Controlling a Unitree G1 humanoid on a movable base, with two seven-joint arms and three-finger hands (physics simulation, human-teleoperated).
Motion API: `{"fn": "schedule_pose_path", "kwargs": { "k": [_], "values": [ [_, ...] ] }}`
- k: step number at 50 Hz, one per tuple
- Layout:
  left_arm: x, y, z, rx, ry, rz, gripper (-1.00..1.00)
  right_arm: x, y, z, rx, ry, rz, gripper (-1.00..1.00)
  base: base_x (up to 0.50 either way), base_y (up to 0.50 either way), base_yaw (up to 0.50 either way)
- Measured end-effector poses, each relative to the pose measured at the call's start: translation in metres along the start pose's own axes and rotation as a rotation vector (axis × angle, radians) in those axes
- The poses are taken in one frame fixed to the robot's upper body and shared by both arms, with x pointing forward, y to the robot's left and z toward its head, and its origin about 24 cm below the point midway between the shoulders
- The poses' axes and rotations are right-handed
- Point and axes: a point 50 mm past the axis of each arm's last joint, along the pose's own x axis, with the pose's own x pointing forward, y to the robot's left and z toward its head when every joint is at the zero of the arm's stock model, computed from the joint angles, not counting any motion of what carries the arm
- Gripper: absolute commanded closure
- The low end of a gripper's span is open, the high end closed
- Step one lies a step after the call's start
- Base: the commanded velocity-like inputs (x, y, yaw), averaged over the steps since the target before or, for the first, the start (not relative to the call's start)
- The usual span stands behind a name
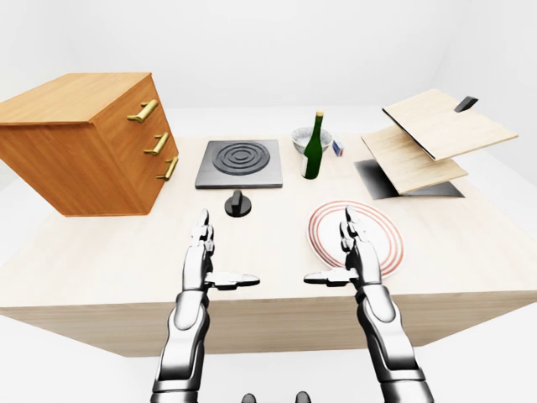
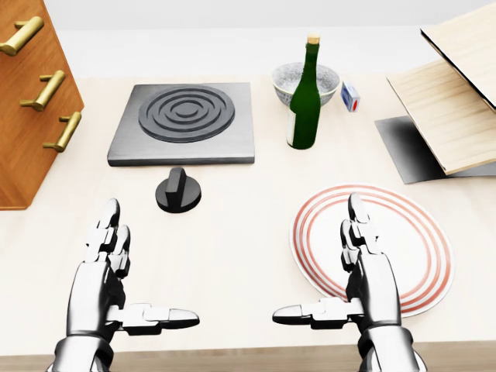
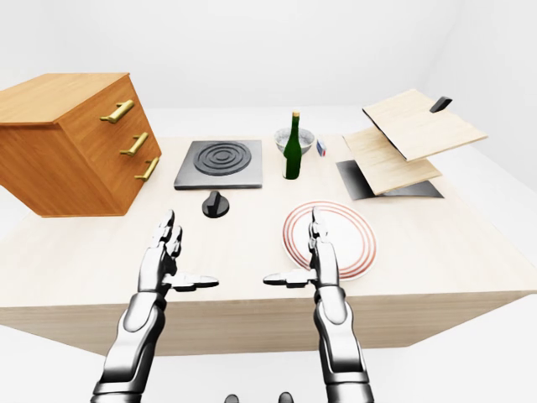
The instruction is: Turn on the stove.
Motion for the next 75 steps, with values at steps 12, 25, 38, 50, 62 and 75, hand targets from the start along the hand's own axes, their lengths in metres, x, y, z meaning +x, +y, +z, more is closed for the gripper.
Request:
{"fn": "schedule_pose_path", "kwargs": {
  "k": [12, 25, 38, 50, 62, 75],
  "values": [
    [0.000, 0.005, 0.001, 0.002, -0.005, 0.004, -1.00, 0.002, -0.005, -0.001, -0.013, 0.007, -0.010, -1.00, 0.00, 0.00, 0.00],
    [0.002, 0.009, 0.002, 0.003, -0.014, 0.016, -1.00, 0.003, -0.005, -0.002, -0.043, 0.015, -0.014, -1.00, 0.00, 0.00, 0.00],
    [0.002, 0.010, 0.002, 0.004, -0.015, 0.020, -1.00, 0.000, -0.002, 0.000, -0.063, -0.007, 0.011, -1.00, 0.41, 0.00, 0.00],
    [0.003, 0.010, 0.003, 0.004, -0.019, 0.020, -1.00, 0.000, 0.000, 0.001, -0.079, -0.018, 0.017, -1.00, 0.33, 0.00, 0.00],
    [0.003, 0.010, 0.003, 0.003, -0.019, 0.022, -1.00, 0.000, 0.001, 0.001, -0.090, -0.020, 0.014, -1.00, 0.00, 0.00, 0.00],
    [0.003, 0.011, 0.003, 0.005, -0.019, 0.024, -1.00, 0.000, 0.001, 0.001, -0.093, -0.024, 0.018, -1.00, 0.00, 0.00, 0.00]
  ]
}}
